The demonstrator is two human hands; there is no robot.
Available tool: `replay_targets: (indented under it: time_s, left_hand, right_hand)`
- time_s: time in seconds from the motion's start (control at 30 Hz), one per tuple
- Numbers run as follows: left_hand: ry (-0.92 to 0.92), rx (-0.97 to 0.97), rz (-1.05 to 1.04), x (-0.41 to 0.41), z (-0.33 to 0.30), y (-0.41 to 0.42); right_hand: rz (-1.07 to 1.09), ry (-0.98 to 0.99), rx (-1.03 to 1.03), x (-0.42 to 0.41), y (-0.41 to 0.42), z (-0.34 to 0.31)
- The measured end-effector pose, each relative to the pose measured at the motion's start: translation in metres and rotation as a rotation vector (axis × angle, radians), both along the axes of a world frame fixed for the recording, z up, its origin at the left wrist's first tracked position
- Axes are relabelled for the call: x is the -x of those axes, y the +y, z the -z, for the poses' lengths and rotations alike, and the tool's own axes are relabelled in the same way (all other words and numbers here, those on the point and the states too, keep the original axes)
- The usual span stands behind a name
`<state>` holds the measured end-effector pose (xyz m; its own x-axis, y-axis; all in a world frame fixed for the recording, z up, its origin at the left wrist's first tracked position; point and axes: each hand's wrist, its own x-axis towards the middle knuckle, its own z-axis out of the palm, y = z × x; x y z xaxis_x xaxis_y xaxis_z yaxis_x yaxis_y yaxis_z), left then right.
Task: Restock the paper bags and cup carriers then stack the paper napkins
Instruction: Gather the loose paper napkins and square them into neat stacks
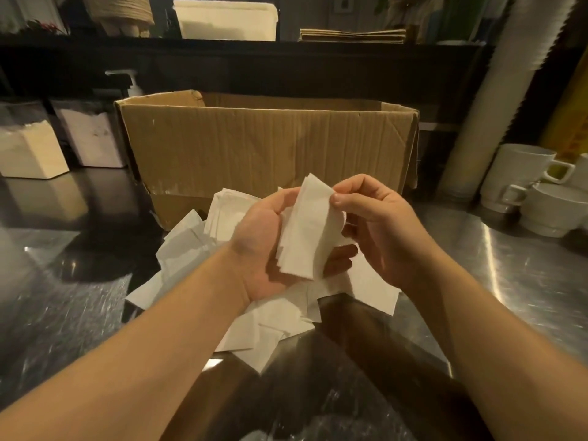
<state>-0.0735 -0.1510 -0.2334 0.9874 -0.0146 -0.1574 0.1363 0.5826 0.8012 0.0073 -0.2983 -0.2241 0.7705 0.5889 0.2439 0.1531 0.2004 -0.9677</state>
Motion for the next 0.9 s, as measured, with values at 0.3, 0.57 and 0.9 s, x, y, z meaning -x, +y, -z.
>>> replay_targets:
  time_s: [0.3, 0.57, 0.9]
  left_hand:
    - [-0.001, -0.049, 0.087, 0.005, -0.003, -0.002]
    - [0.056, -0.004, 0.040, 0.005, -0.002, -0.004]
    - [0.088, -0.040, 0.000, 0.000, 0.002, 0.000]
  right_hand:
    - [0.186, 0.022, 0.020, 0.004, 0.006, 0.003]
    - [0.396, -0.521, 0.160, 0.006, 0.010, 0.015]
    - [0.153, -0.750, 0.316, 0.003, 0.013, 0.023]
